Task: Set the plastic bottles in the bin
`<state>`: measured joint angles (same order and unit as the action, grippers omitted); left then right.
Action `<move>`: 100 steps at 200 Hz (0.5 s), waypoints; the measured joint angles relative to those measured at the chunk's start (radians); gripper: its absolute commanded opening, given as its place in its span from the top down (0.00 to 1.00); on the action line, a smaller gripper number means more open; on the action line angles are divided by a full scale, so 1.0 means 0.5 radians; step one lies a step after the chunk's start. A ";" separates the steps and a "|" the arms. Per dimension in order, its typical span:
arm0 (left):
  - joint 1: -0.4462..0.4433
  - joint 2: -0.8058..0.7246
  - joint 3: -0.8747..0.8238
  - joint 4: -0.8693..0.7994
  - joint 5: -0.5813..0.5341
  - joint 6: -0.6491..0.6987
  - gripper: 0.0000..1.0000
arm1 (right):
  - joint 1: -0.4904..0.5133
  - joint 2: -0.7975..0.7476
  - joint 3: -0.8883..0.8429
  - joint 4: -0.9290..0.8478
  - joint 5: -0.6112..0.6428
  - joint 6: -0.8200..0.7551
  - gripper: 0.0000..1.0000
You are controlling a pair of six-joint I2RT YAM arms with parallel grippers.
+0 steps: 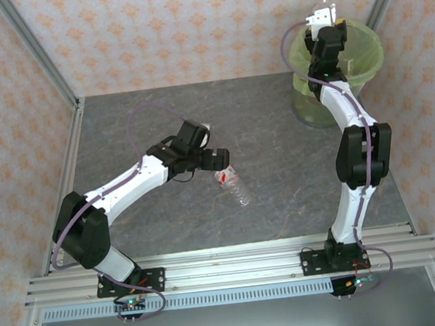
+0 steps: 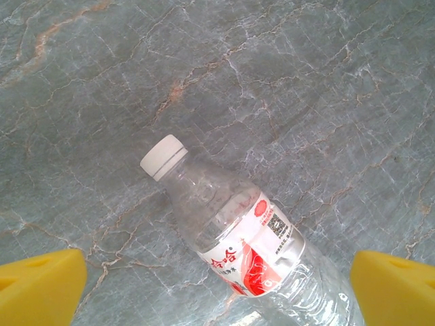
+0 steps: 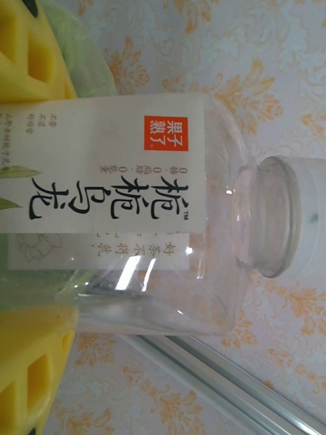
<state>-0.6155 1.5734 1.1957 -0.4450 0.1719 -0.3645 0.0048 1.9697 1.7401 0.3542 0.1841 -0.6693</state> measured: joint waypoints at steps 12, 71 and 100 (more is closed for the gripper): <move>0.000 0.001 0.000 -0.001 0.000 0.000 0.00 | 0.000 0.024 0.037 -0.040 0.008 -0.005 0.37; 0.000 0.001 0.000 -0.001 0.001 0.000 0.00 | -0.002 0.248 0.336 -0.170 0.206 -0.148 0.18; 0.000 0.001 0.000 -0.001 0.000 0.000 0.00 | -0.002 0.362 0.484 -0.278 0.294 -0.170 0.13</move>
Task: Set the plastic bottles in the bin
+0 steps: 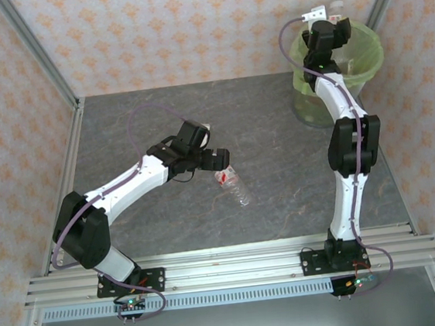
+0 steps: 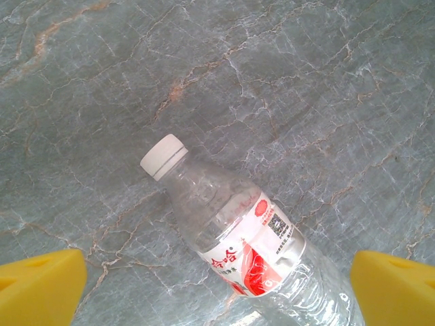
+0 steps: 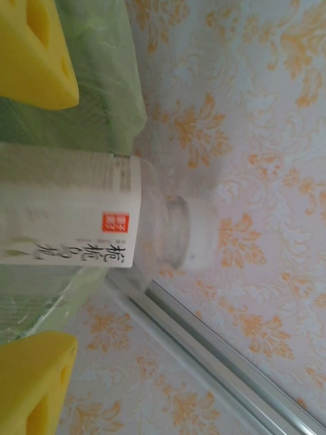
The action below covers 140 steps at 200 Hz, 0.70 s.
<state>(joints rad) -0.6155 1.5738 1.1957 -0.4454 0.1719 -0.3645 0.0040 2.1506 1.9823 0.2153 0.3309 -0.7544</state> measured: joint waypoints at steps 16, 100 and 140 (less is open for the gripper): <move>0.000 0.002 0.000 0.000 0.000 0.000 0.00 | 0.000 0.002 0.022 -0.062 0.018 0.043 0.13; 0.000 0.030 0.000 -0.001 0.000 -0.001 0.00 | 0.025 -0.034 0.076 -0.208 0.040 0.289 0.11; 0.000 0.030 0.000 -0.001 0.001 -0.001 0.00 | 0.078 -0.129 0.033 -0.213 0.044 0.367 0.11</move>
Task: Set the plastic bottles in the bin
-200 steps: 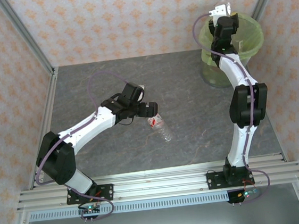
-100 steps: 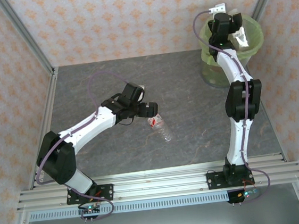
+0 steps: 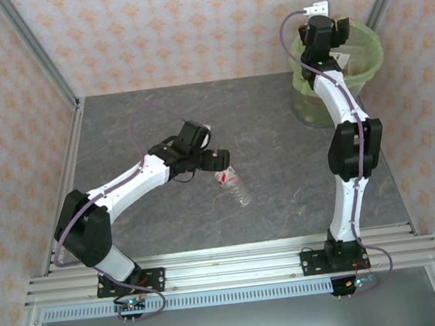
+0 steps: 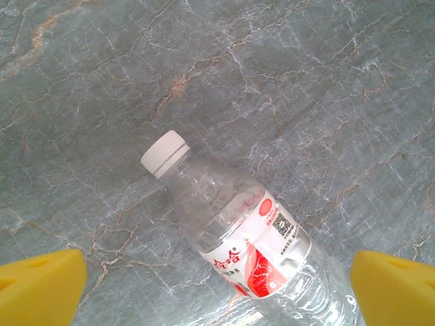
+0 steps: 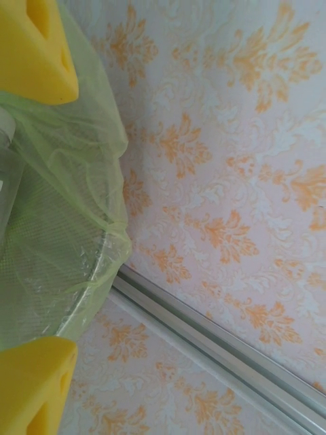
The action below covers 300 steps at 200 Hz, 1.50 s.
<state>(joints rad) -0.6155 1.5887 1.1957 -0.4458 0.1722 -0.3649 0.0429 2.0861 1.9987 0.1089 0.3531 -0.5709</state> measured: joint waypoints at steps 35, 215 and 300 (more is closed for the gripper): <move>0.000 0.000 0.000 -0.001 0.000 0.000 0.00 | 0.051 -0.098 -0.023 -0.022 0.052 0.109 0.11; 0.000 -0.323 0.049 -0.204 -0.272 -0.280 0.00 | 0.593 -1.741 -2.029 -0.103 -0.512 1.292 0.01; 0.000 -0.717 -0.423 -0.069 -0.289 -0.594 0.00 | 0.696 -1.974 -2.440 -0.288 -0.910 1.574 0.01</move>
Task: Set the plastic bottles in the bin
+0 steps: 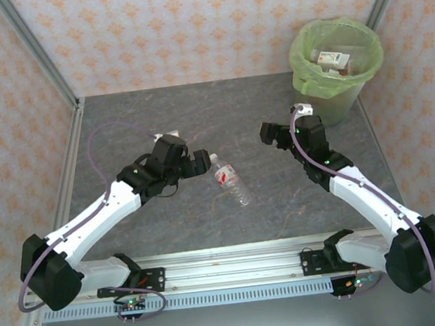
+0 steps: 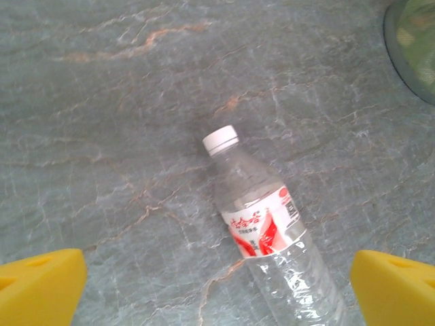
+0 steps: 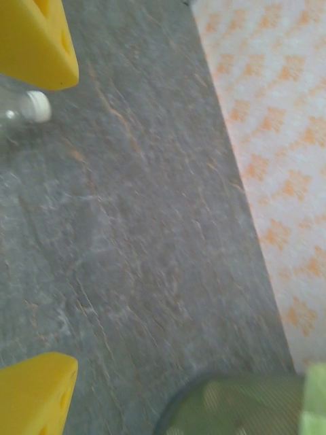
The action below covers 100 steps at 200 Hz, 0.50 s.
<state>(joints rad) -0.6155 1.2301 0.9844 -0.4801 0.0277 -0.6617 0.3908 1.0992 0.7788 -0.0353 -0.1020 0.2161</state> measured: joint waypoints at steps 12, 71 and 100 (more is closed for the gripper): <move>0.000 -0.047 -0.057 0.002 -0.031 -0.037 0.00 | 0.054 -0.001 0.000 -0.022 -0.020 -0.023 0.01; 0.000 -0.129 -0.135 0.088 -0.087 -0.096 0.00 | 0.384 0.242 0.139 -0.169 -0.056 -0.271 0.01; 0.000 -0.128 -0.182 0.105 -0.114 -0.153 0.00 | 0.627 0.584 0.362 -0.365 0.016 -0.304 0.01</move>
<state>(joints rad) -0.6155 1.1660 0.8936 -0.4278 -0.0292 -0.7380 0.7044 1.3911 0.9596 -0.2176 -0.0940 0.0643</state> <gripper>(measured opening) 0.999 0.992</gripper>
